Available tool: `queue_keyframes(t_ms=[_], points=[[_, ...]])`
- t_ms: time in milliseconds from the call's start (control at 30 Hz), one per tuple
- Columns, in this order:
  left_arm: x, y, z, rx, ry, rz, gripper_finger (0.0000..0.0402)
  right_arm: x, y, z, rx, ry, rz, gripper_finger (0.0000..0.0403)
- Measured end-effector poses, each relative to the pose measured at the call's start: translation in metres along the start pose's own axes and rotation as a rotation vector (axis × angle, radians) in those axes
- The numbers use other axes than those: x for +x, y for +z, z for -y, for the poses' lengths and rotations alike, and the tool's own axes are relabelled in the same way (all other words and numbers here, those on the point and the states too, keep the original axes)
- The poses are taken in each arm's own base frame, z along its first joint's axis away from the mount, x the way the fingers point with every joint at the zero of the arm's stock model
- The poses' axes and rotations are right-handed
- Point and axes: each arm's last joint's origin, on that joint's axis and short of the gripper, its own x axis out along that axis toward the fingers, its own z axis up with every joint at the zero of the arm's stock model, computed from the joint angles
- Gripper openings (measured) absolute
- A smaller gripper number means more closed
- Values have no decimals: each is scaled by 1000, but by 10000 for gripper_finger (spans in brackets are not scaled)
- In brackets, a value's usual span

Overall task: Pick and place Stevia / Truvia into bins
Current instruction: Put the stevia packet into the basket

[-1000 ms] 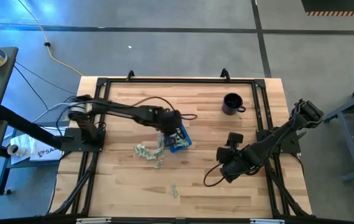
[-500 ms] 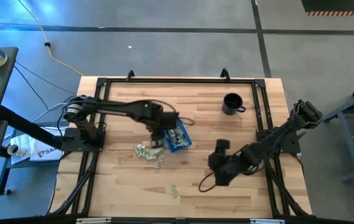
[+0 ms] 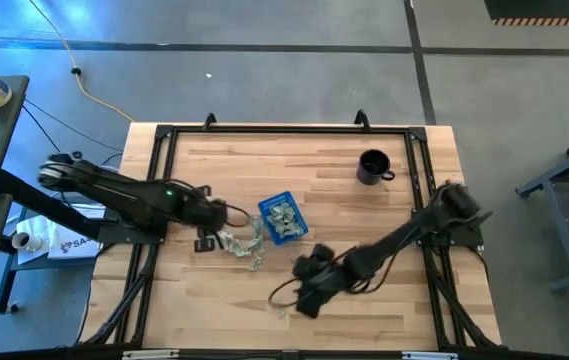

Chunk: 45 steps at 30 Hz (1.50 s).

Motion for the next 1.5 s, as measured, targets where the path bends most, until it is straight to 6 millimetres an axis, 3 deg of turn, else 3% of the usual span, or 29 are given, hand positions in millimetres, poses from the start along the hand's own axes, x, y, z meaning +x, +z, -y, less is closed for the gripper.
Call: queue_keyframes(t_ms=[167, 267, 367, 567, 767, 900, 1133, 1333, 1500], points=[[-2, -25, -9, -10, -8, 62, 170, 30, 4, -38, 29, -64, -76, 255], [-5, -29, -11, -8, -12, 94, 168, 47, 4, -50, 88, -141, -122, 255], [-7, -28, -12, -1, -18, 124, 168, 55, 12, -63, 122, -193, -52, 255], [-6, -26, -10, -95, -57, 121, 168, 95, 6, -69, 177, -212, -142, 255], [-6, -24, -8, -215, -97, 129, 168, 107, 0, -68, 270, -252, -180, 247], [-6, -24, -8, -258, -98, 133, 168, 105, -6, -61, 260, -304, -264, 192], [-6, -23, -9, -376, -96, 132, 168, 109, -15, -50, 141, -311, -395, 21], [4, -19, -6, -464, -55, 102, 168, 87, 16, -45, 71, -335, -270, 19], [22, -14, 1, -460, -30, 14, 168, 31, 67, -19, 56, -419, -111, 13]])
